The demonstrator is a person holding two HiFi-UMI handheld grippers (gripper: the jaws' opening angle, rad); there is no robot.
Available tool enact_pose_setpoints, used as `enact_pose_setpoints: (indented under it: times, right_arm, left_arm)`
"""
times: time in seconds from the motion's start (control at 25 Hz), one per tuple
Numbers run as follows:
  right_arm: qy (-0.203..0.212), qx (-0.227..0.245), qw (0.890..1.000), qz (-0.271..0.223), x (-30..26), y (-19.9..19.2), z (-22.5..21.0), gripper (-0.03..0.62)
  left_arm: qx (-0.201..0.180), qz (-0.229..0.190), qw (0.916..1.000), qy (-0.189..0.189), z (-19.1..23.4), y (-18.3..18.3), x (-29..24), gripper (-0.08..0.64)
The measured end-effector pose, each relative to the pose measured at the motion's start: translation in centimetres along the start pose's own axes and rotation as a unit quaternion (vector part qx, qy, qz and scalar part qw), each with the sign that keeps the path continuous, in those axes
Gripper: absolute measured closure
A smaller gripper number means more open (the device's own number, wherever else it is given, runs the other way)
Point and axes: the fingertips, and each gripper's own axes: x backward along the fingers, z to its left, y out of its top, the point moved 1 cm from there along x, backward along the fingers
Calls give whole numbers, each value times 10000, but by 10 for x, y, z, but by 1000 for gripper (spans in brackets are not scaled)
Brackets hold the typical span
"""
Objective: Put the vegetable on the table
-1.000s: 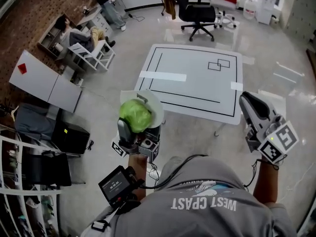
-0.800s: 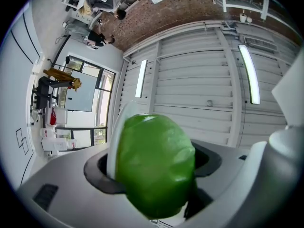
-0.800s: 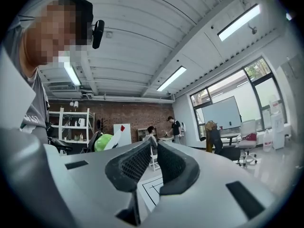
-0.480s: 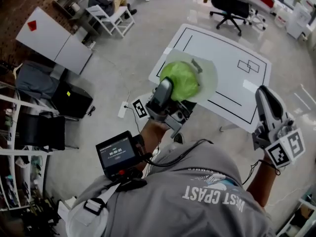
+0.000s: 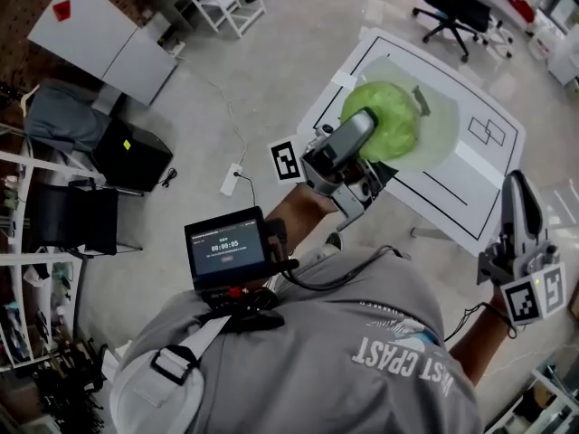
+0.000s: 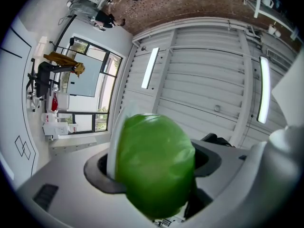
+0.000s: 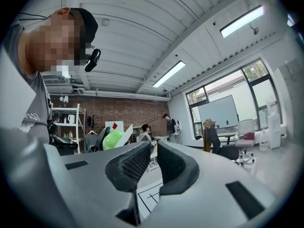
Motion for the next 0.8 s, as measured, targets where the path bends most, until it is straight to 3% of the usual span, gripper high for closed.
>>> enact_pose_setpoints:
  times: [0.2, 0.64, 0.8]
  right_arm:
    - [-143, -89, 9998, 115, 13, -19, 7, 563]
    - [144, -155, 9996, 212, -10, 36, -16, 563]
    - [363, -217, 9988, 258, -18, 47, -47, 563]
  left_arm:
    - [111, -46, 9999, 46, 1, -5, 20, 189]
    - [-106, -279, 9994, 196, -1, 20, -31, 189]
    - [-252, -353, 9984, 350, 21, 18, -52, 189]
